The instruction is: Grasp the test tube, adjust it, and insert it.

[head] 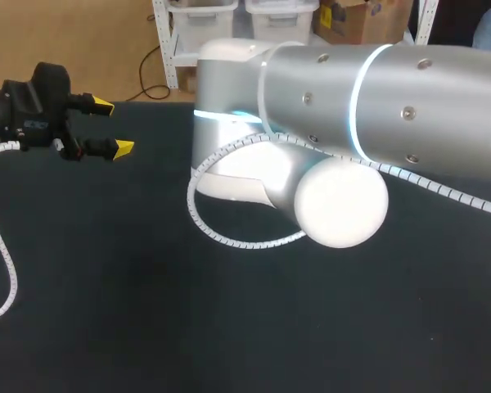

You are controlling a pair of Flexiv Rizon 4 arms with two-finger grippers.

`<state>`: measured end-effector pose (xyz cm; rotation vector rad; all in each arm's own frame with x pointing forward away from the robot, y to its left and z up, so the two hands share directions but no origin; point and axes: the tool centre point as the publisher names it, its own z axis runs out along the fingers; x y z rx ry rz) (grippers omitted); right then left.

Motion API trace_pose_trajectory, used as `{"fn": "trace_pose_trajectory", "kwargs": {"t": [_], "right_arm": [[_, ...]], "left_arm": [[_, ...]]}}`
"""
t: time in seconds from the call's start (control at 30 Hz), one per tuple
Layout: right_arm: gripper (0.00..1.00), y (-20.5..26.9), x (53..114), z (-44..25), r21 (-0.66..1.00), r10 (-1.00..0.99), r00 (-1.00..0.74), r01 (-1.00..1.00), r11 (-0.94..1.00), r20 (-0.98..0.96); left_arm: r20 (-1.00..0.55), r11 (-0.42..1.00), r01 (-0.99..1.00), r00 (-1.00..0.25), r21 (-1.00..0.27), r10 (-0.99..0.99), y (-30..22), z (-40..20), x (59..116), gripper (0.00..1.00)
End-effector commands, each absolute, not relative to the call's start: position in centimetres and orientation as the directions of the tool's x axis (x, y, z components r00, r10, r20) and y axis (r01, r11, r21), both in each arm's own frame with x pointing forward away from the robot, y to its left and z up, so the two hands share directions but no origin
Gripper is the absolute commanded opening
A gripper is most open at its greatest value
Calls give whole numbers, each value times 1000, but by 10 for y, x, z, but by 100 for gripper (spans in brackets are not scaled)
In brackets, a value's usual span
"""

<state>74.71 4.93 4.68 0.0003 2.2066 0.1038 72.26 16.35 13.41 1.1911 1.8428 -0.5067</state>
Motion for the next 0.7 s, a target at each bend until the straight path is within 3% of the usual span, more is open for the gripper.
{"fn": "trace_pose_trajectory", "kwargs": {"t": [0.03,0.7], "right_arm": [[0,49,753,48,72,29,-616,-45,996,-787],[0,49,755,42,61,-12,-685,-82,995,-728]], "left_arm": [[-834,463,879,-167,115,525,164,132,722,100],[-834,463,879,-167,115,525,164,132,722,100]]}}
